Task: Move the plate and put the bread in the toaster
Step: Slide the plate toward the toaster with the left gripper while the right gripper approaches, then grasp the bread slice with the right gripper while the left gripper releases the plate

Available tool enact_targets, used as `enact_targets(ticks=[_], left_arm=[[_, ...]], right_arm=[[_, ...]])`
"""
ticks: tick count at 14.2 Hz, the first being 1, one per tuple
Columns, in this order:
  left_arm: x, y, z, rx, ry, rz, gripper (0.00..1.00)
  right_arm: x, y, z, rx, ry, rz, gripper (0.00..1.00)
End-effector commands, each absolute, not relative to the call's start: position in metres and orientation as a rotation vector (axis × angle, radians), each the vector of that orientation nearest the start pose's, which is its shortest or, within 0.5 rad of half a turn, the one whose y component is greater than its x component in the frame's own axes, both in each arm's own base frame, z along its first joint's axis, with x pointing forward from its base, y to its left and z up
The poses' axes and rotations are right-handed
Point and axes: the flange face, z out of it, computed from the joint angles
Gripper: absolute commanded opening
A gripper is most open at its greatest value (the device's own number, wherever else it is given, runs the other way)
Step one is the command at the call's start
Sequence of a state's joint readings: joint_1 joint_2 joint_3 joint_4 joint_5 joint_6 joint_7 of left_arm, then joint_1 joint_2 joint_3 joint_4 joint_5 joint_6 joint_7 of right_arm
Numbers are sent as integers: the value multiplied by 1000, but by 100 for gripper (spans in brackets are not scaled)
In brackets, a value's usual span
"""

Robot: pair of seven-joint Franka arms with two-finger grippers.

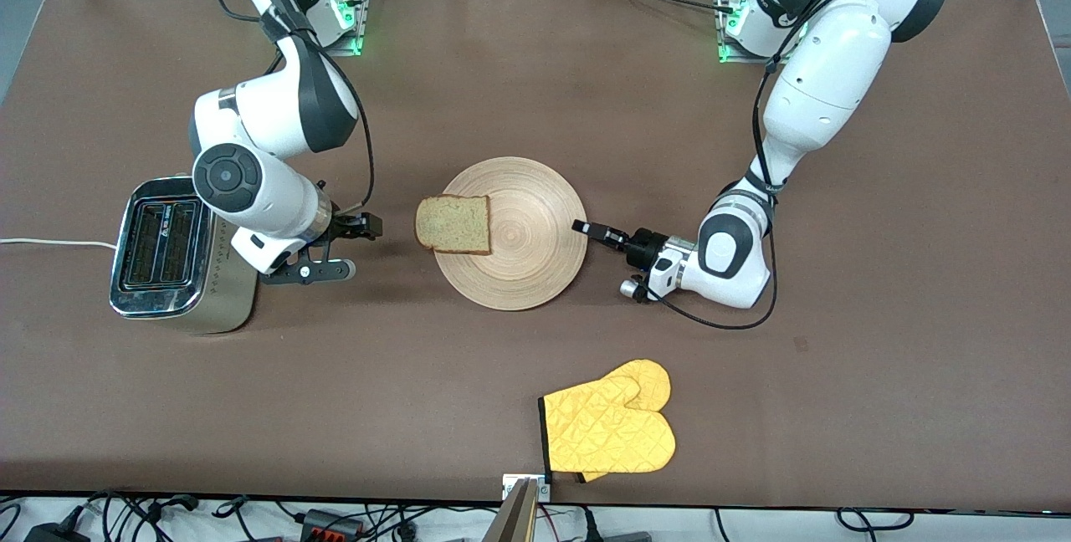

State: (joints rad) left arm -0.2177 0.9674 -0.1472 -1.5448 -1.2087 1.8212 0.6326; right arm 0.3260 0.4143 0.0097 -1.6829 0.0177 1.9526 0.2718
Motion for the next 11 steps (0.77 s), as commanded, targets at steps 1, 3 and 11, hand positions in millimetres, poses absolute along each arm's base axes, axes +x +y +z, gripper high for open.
enact_targets(ticks=[1,3,11], left_arm=[[588,-299,96,1876,-177,-462,10],[589,-296,95,1879,-176,-461,16],[610,-210,106,1899,-211,-501,25]], right_arm=[[609,218,333,-3128,1,289,100],[609,219,311,-3020,112,381,100],[607,226,264,-2866,246,505,100]])
